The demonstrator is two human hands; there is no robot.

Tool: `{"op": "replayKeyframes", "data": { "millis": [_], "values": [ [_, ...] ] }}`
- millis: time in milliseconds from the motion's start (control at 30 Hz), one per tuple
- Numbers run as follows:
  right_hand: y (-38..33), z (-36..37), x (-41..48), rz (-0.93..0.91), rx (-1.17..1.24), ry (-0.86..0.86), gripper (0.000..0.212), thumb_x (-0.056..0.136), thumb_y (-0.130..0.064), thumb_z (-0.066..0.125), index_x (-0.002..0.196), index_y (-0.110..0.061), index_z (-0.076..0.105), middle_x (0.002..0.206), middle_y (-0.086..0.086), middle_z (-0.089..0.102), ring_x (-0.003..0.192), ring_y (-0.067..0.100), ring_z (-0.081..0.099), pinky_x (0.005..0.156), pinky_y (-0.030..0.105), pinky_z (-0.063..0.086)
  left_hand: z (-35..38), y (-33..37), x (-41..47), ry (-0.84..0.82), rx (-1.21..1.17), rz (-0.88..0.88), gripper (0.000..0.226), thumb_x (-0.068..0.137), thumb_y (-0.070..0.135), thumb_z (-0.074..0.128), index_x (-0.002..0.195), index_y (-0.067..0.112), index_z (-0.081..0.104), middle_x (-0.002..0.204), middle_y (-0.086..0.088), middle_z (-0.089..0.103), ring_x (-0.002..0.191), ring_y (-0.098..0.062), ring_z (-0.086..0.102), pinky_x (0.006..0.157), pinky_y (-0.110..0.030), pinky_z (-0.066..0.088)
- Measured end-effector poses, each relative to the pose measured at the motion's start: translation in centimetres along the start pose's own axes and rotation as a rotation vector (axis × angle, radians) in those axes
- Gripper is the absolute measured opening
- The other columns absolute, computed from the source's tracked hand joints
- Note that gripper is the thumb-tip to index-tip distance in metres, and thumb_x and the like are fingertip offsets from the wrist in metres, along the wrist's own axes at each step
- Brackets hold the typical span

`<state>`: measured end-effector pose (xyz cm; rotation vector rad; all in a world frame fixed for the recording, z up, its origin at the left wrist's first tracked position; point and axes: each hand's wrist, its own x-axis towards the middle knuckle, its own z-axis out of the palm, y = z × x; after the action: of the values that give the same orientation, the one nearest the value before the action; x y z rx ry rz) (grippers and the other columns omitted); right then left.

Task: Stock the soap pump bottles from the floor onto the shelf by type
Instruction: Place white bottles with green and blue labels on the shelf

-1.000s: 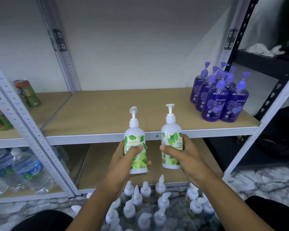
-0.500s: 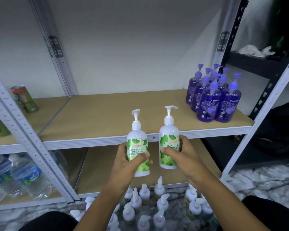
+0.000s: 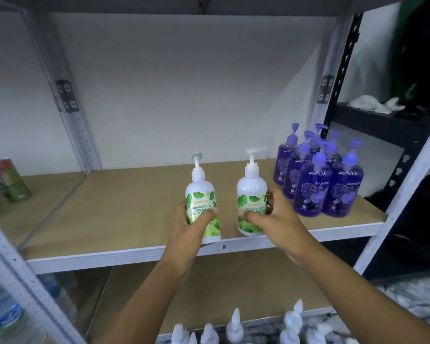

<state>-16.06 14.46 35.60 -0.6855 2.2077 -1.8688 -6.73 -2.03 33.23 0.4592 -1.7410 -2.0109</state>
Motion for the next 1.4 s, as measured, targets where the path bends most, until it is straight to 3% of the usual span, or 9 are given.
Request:
{"op": "replayKeyframes", "data": {
  "millis": [200, 300, 500, 733, 900, 1100, 1300, 1400],
  "values": [
    [2.0, 0.4, 3.7, -0.022, -0.071, 0.02, 0.059, 0.08, -0.018, 0.083, 0.12, -0.033, 0.043, 0.108, -0.015, 0.062, 0.089, -0.012, 0.063, 0.074, 0.011, 0.052, 1.1, -1.9, 3.0, -0.029, 0.043, -0.029, 0.065, 0.064, 0.05, 0.079, 0.121, 0.027, 0.058, 0.105, -0.006, 0.074, 0.098, -0.032, 0.073, 0.095, -0.059, 0.054],
    [3.4, 0.5, 4.8, 0.002, -0.08, -0.001, 0.061, 0.08, -0.02, 0.083, 0.125, -0.032, 0.043, 0.11, -0.013, 0.063, 0.097, -0.003, 0.063, 0.086, 0.021, 0.053, 1.5, -2.4, 3.9, -0.035, 0.065, -0.038, 0.066, 0.062, 0.052, 0.078, 0.121, 0.029, 0.058, 0.105, -0.006, 0.074, 0.096, -0.029, 0.073, 0.092, -0.055, 0.057],
    [5.4, 0.7, 5.9, -0.011, -0.109, 0.002, 0.061, 0.081, -0.023, 0.083, 0.126, -0.034, 0.043, 0.119, -0.01, 0.059, 0.106, 0.0, 0.06, 0.081, 0.013, 0.047, 1.2, -3.3, 5.0, -0.027, 0.037, -0.075, 0.036, 0.086, 0.032, 0.076, 0.117, 0.031, 0.056, 0.104, -0.009, 0.074, 0.092, -0.029, 0.075, 0.081, -0.05, 0.062],
    [7.1, 0.6, 5.9, 0.001, -0.242, 0.008, 0.09, 0.069, -0.03, 0.09, 0.141, -0.029, 0.035, 0.128, -0.005, 0.053, 0.113, 0.011, 0.059, 0.096, 0.031, 0.052, 1.4, -3.3, 5.1, -0.004, 0.039, -0.066, 0.035, 0.084, 0.034, 0.077, 0.114, 0.031, 0.059, 0.105, -0.01, 0.072, 0.094, -0.03, 0.074, 0.079, -0.051, 0.062],
    [8.1, 1.1, 6.6, -0.022, -0.379, 0.089, 0.064, 0.072, -0.032, 0.087, 0.117, -0.032, 0.042, 0.116, -0.007, 0.06, 0.101, 0.008, 0.062, 0.09, 0.034, 0.054, 1.3, -3.0, 5.7, 0.022, 0.033, -0.074, 0.049, 0.064, 0.048, 0.079, 0.107, 0.035, 0.061, 0.104, -0.006, 0.073, 0.094, -0.03, 0.074, 0.087, -0.055, 0.059],
    [8.1, 1.5, 10.4, 0.008, -0.39, 0.117, 0.061, 0.075, -0.027, 0.085, 0.121, -0.023, 0.045, 0.113, -0.007, 0.062, 0.102, 0.015, 0.063, 0.088, 0.033, 0.052, 0.6, -3.0, 7.2, 0.113, 0.038, -0.059, 0.053, 0.06, 0.053, 0.079, 0.107, 0.033, 0.062, 0.101, -0.004, 0.073, 0.092, -0.028, 0.074, 0.088, -0.056, 0.058],
    [8.4, 2.3, 15.0, 0.032, -0.387, 0.124, 0.054, 0.077, -0.023, 0.081, 0.117, -0.016, 0.046, 0.116, 0.001, 0.064, 0.104, 0.022, 0.063, 0.087, 0.035, 0.05, 0.3, -3.1, 7.8, 0.112, -0.003, -0.101, 0.053, 0.062, 0.05, 0.08, 0.108, 0.03, 0.064, 0.097, -0.003, 0.074, 0.093, -0.034, 0.074, 0.09, -0.057, 0.057],
    [8.2, 2.6, 16.9, 0.031, -0.391, 0.111, 0.05, 0.077, -0.022, 0.08, 0.112, -0.017, 0.046, 0.114, 0.002, 0.064, 0.101, 0.023, 0.063, 0.085, 0.035, 0.05, 0.0, -3.2, 8.0, 0.102, -0.085, -0.123, 0.036, 0.081, 0.034, 0.079, 0.111, 0.022, 0.064, 0.094, -0.005, 0.072, 0.093, -0.037, 0.073, 0.091, -0.055, 0.058]
  ]
}}
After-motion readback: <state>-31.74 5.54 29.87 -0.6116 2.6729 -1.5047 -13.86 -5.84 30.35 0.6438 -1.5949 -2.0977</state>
